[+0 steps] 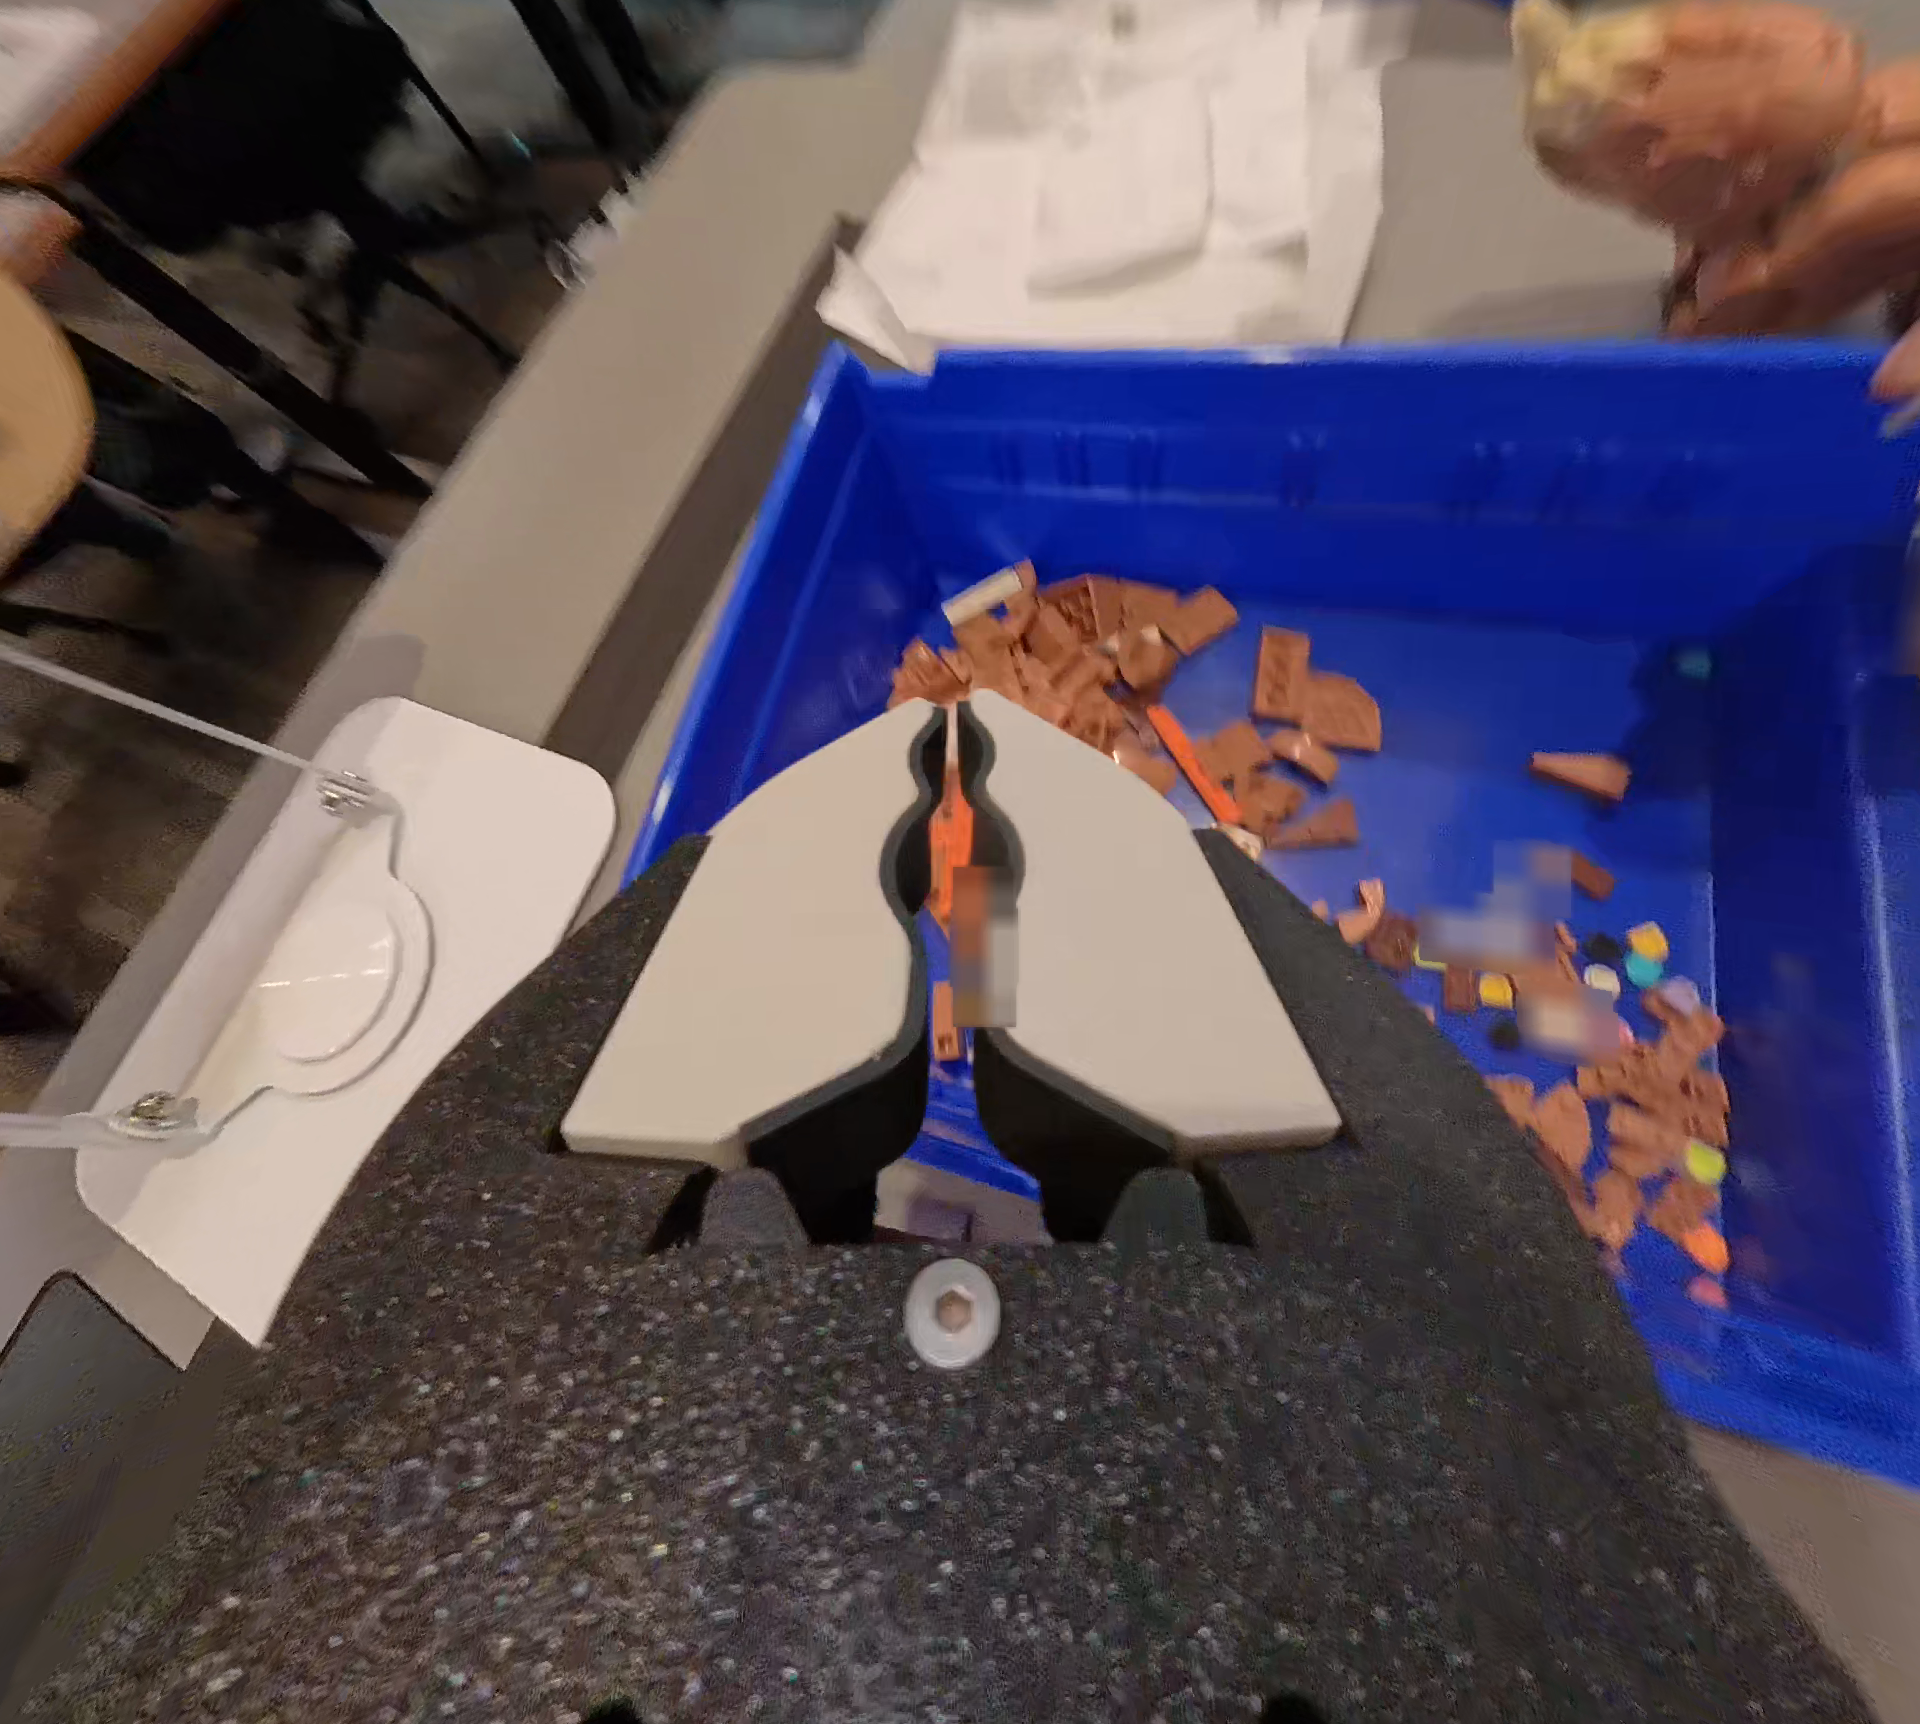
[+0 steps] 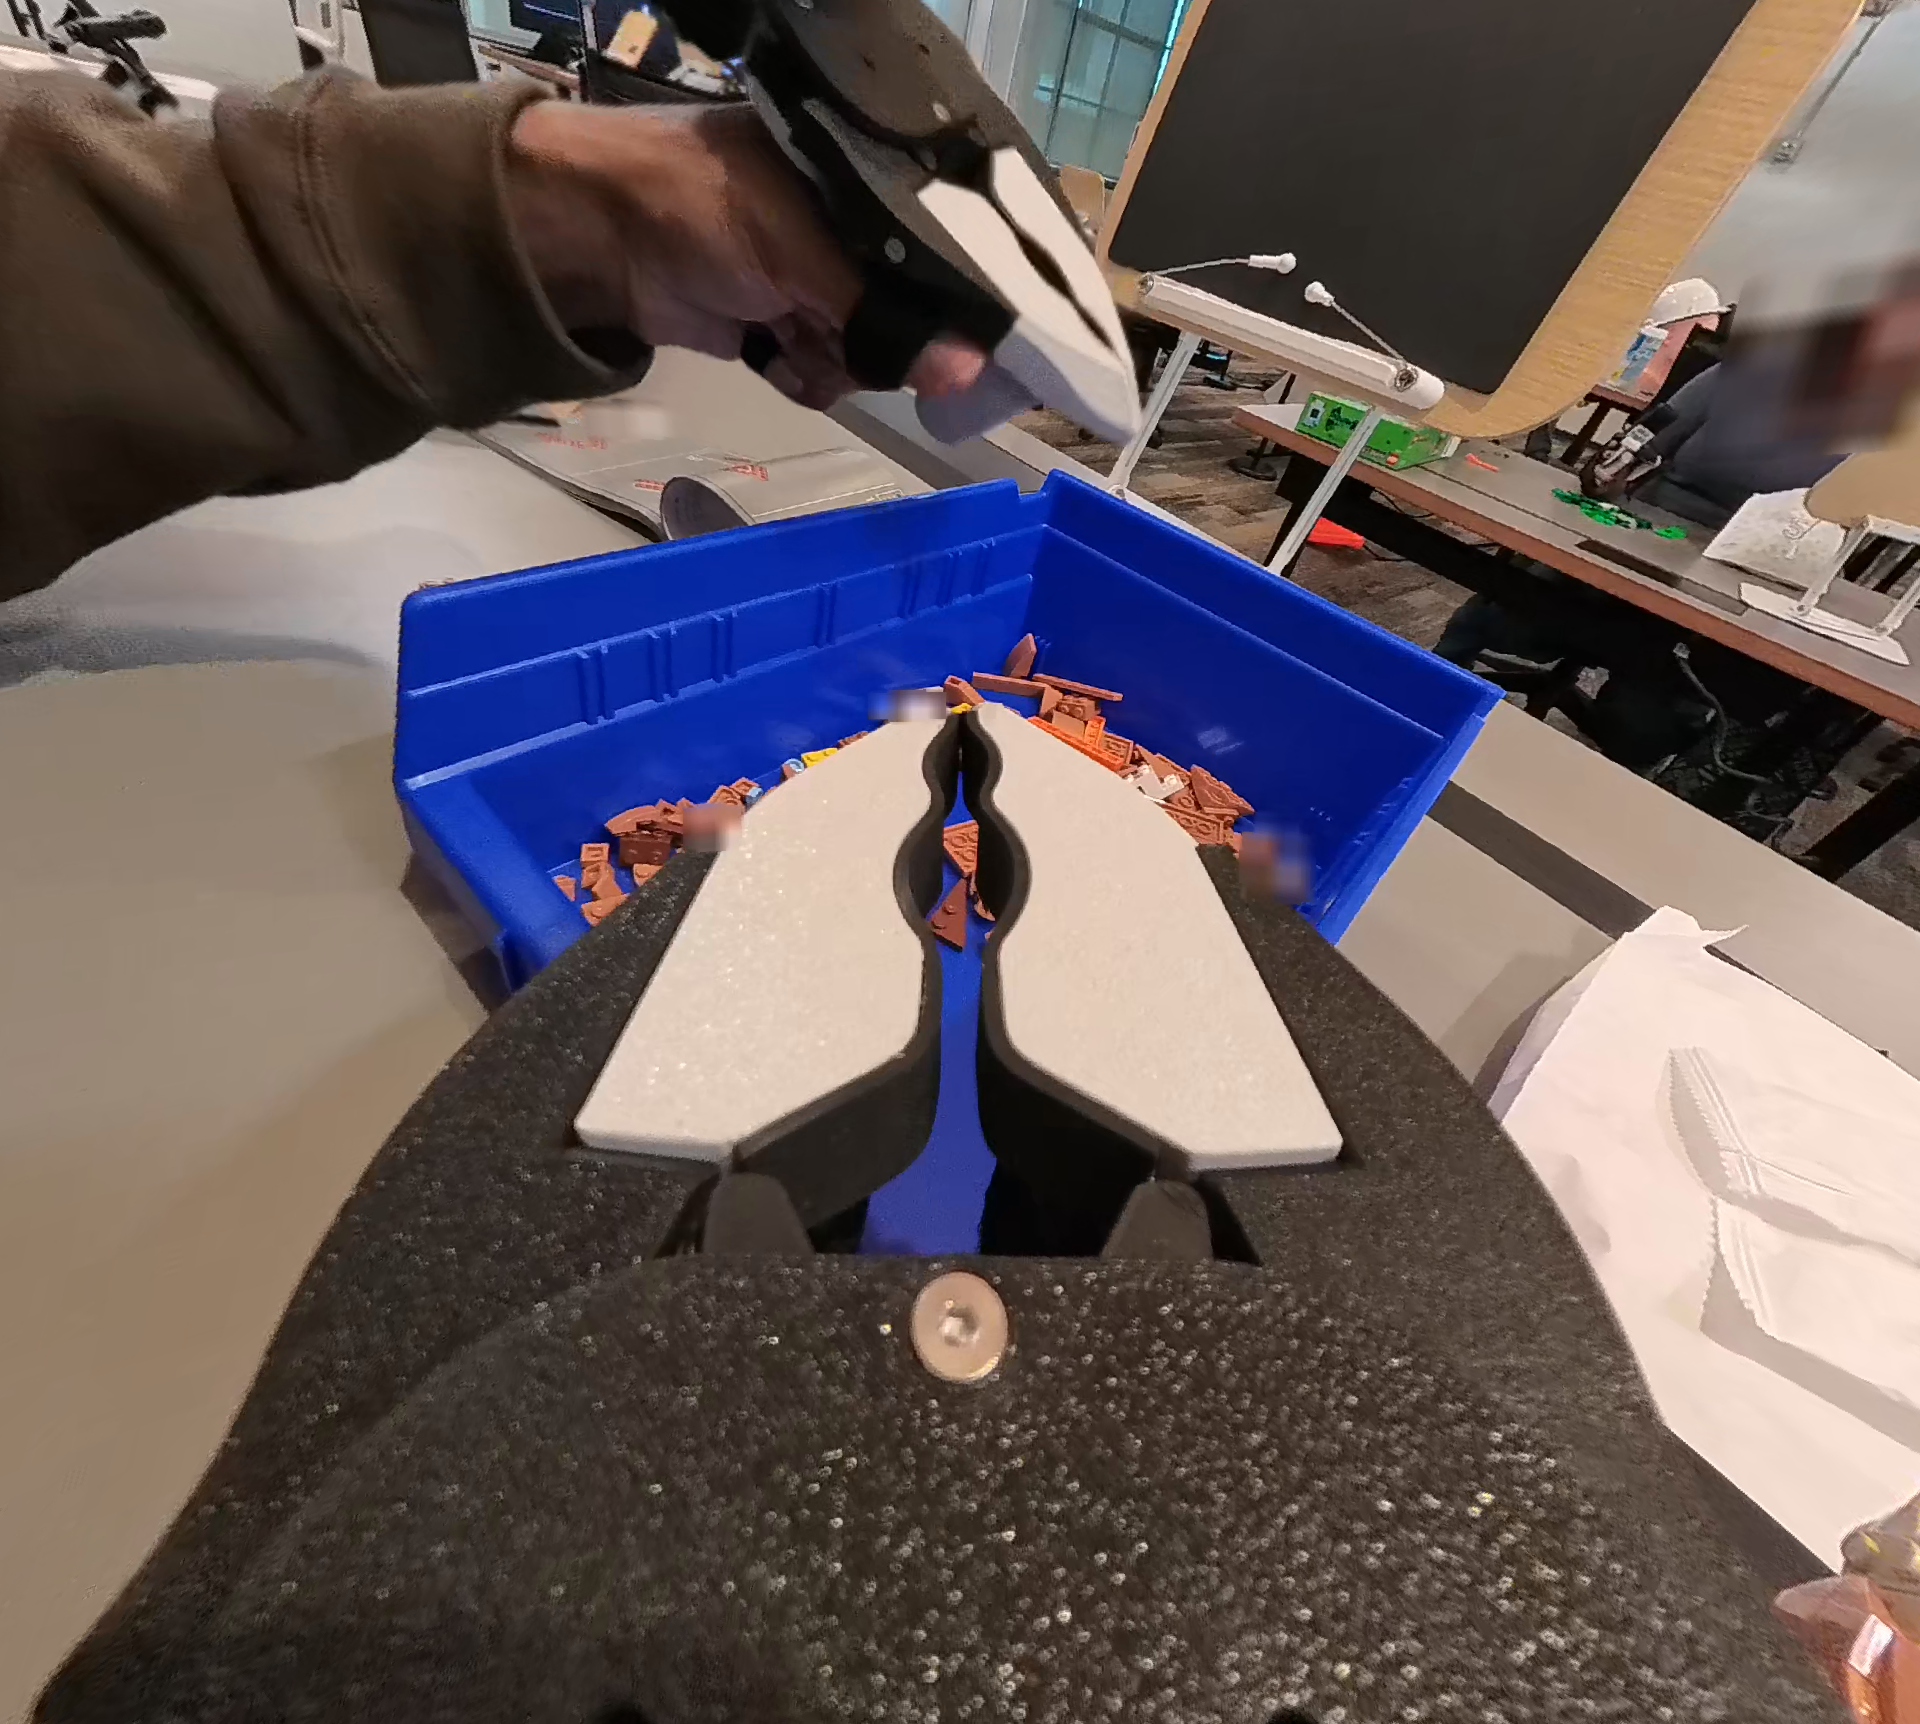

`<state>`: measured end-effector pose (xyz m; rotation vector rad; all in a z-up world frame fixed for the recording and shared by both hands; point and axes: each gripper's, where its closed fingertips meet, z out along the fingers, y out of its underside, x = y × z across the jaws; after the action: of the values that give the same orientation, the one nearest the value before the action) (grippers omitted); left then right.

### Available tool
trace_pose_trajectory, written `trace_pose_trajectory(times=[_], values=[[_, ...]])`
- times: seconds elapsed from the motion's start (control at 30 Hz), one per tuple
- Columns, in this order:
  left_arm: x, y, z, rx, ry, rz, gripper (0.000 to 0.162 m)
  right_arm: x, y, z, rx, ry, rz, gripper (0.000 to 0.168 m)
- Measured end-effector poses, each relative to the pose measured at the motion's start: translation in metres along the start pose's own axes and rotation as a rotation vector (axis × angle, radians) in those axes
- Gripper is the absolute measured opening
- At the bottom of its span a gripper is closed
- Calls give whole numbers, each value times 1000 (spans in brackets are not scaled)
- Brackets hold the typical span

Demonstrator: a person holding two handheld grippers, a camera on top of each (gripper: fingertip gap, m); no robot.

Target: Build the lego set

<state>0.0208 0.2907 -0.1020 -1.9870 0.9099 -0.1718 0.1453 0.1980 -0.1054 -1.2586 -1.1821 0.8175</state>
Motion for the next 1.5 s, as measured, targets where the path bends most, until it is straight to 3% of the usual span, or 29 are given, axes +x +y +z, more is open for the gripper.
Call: trace_pose_trajectory(times=[0.2,0.3,0.53,1.1,1.5], values=[[14,23,22,-293,169,153,21,0,0,0,-1,0,-1,0],[22,27,32,-366,249,276,28,0,0,0,-1,0,0,0],[49,39,51,-410,448,585,37,-1,-1,-1,-2,2,0,0],[90,67,65,-452,734,800,37,3,3,-1,-21,22,16,0],[97,75,87,-511,723,837,34,5,5,0,-29,24,21,0]])
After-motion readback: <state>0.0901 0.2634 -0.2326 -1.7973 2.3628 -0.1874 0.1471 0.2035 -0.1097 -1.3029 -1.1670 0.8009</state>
